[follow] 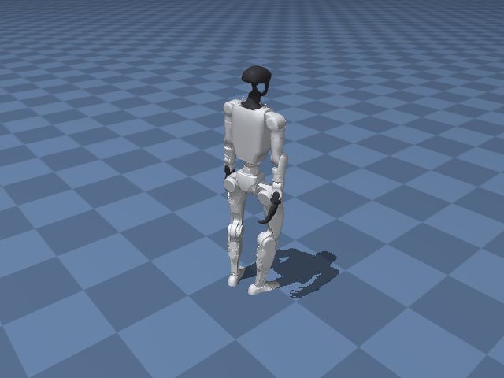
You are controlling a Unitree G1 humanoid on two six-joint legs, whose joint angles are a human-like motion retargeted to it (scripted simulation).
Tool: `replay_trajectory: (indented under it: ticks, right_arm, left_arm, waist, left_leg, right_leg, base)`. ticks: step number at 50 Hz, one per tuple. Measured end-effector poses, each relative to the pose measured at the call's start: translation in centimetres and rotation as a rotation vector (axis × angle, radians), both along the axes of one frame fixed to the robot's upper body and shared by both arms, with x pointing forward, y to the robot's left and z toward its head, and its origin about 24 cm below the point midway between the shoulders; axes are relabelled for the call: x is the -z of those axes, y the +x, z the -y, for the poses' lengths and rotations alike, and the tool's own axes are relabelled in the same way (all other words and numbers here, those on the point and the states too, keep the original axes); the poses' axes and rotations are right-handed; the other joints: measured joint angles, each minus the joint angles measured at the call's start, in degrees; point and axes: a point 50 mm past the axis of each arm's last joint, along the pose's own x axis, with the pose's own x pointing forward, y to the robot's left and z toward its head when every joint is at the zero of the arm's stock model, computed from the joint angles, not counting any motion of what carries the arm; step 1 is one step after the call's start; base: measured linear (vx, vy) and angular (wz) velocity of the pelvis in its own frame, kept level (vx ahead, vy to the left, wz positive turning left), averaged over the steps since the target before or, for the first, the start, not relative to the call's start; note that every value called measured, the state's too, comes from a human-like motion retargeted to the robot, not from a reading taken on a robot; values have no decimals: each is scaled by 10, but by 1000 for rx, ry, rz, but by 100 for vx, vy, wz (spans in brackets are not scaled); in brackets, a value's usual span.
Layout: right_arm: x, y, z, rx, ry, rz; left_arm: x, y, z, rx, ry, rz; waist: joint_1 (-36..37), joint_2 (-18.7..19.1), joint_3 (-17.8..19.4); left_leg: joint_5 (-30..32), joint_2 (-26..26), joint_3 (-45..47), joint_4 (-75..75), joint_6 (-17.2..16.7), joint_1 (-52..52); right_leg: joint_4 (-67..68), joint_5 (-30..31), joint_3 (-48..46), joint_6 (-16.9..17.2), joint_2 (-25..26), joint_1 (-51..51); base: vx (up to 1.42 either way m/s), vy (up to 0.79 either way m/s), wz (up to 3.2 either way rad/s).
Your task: In place motions
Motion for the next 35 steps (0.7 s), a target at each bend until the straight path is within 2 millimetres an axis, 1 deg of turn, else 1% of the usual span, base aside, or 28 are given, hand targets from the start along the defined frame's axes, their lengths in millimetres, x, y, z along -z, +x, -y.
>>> replay_trajectory:
  ticks: [2, 5, 11, 14, 17, 20, 26, 30, 32, 33, 35]
  right_arm:
    - [1, 5, 0, -21, 13, 22]
    - [3, 15, 0, -78, 50, 62]
    - [6, 30, 1, -218, 45, 114]
    - [6, 30, 3, -248, 38, 114]
    - [5, 27, 3, -242, 30, 100]
    - [5, 24, 2, -214, 30, 99]
    - [4, 21, 6, -181, 8, 95]
    - [4, 24, 8, -163, -3, 100]
    - [4, 27, 7, -151, -1, 108]
    - [5, 27, 7, -145, -1, 110]
    - [5, 28, 5, -133, 4, 112]
  left_arm:
    - [-1, 6, -3, 25, 3, 9]
    - [-1, 6, -5, 59, 18, 2]
    - [-1, -9, -9, 175, 28, -85]
    - [-1, -19, -7, 219, 17, -137]
    - [0, -30, -3, 217, 6, -172]
    - [0, -42, -1, 206, -2, -199]
    - [-1, -64, -1, 200, -4, -262]
    - [-2, -73, -5, 177, 9, -288]
    - [-3, -76, -8, 161, 21, -298]
    - [-3, -77, -10, 153, 28, -303]
    - [-4, -78, -13, 136, 42, -309]
  waist:
    - [-6, -1, 9]
    - [-6, -2, 14]
    - [-18, -4, 28]
    - [-28, -3, 34]
    - [-35, -1, 38]
    - [-39, 3, 42]
    - [-23, 12, 29]
    - [-6, 13, 12]
    - [-3, 10, 3]
    - [-5, 8, 0]
    - [-4, 2, -7]
  left_leg:
    - [1, 0, 8, -1, 4, 4]
    - [2, -2, 29, -7, 5, 8]
    - [1, -1, 70, -19, 2, 10]
    - [-2, 4, 100, -24, -3, 9]
    - [-6, 12, 134, -28, -6, 8]
    - [-14, 26, 176, -29, -10, 11]
    - [-40, 56, 274, -30, -23, 23]
    - [-62, 66, 338, -32, -37, 40]
    - [-74, 67, 362, -32, -43, 51]
    - [-79, 65, 370, -30, -45, 57]
    - [-89, 63, 394, -28, -49, 73]
  right_leg:
    - [2, 2, 10, 2, -1, -2]
    - [7, 7, 33, 5, 1, -15]
    - [3, 31, 71, 0, 13, -42]
    - [1, 31, 90, -7, 24, -58]
    - [0, 19, 93, -17, 32, -76]
    - [-12, -4, 16, -24, 19, -73]
    - [-22, -58, -245, -5, -28, -36]
    - [-25, -68, -393, 4, -41, -8]
    - [-32, -40, -434, 2, -44, -1]
    - [-38, -10, -442, -1, -47, 0]
    - [-56, 41, -417, -19, -44, -9]
  base:
    - [-5, 3, -42]
    - [-2, 0, -67]
    - [-10, -5, -63]
    - [-14, -8, -77]
    - [-14, -12, -122]
    - [-17, -17, -163]
    - [-12, -23, -223]
    - [-1, -17, -243]
    - [7, -28, -204]
    - [11, -51, -176]
    - [14, -51, -166]
